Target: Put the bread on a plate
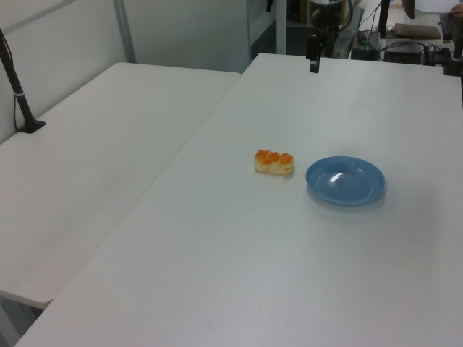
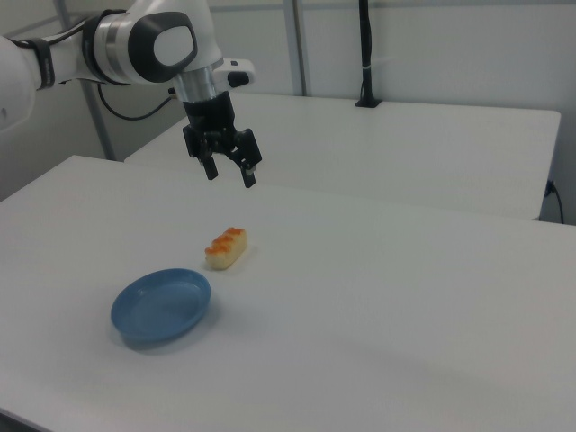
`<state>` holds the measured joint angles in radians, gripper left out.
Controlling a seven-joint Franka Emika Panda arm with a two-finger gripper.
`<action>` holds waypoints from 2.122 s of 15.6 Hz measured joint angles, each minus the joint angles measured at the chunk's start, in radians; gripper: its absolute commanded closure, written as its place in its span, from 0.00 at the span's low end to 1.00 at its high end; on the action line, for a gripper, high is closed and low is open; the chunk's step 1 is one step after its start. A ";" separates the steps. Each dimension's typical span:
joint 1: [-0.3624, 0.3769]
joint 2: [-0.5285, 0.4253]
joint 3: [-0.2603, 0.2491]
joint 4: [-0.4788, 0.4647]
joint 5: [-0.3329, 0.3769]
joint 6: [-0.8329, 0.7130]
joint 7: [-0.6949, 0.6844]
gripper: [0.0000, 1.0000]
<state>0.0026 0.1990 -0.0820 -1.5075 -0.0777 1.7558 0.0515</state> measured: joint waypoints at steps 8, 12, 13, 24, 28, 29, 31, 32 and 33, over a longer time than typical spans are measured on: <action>0.000 0.000 0.000 0.000 0.000 0.000 0.000 0.00; 0.000 0.000 0.000 0.000 0.000 0.000 0.000 0.00; 0.000 0.000 0.000 0.000 0.000 0.000 0.000 0.00; 0.000 0.000 0.006 0.003 -0.001 0.000 0.000 0.00; 0.018 0.005 0.014 0.001 -0.001 0.000 -0.003 0.00; 0.032 0.014 0.016 -0.003 -0.007 0.000 -0.005 0.00; 0.073 0.055 0.018 -0.010 -0.023 0.001 -0.006 0.00; 0.100 0.104 0.019 -0.012 -0.023 0.028 -0.004 0.00; 0.111 0.135 0.019 -0.013 -0.023 0.062 -0.003 0.00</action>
<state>0.1134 0.3340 -0.0626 -1.5204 -0.1009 1.8177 0.0489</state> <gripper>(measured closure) 0.000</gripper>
